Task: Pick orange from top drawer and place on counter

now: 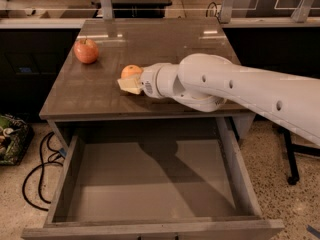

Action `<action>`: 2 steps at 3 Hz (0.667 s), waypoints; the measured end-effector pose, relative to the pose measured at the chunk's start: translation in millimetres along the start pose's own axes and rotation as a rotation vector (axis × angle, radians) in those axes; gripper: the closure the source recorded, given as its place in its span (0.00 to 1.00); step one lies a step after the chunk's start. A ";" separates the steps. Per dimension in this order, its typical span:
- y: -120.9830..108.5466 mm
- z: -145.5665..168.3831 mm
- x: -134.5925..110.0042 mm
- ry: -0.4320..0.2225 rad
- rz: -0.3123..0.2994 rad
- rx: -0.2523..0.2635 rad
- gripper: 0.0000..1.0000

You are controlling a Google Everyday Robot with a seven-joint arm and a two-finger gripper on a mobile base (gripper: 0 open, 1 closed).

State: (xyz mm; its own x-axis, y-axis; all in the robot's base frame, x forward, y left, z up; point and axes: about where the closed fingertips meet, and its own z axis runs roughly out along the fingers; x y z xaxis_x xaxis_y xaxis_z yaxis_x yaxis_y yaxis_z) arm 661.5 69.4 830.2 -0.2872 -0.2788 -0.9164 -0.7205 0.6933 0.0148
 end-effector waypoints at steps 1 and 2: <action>2.0 0.3 -1.8 -0.002 -0.003 -0.002 0.00; 2.1 0.3 -1.9 -0.002 -0.003 -0.003 0.00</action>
Offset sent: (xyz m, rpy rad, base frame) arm -0.0007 0.0019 0.0014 0.0002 -0.0020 0.0030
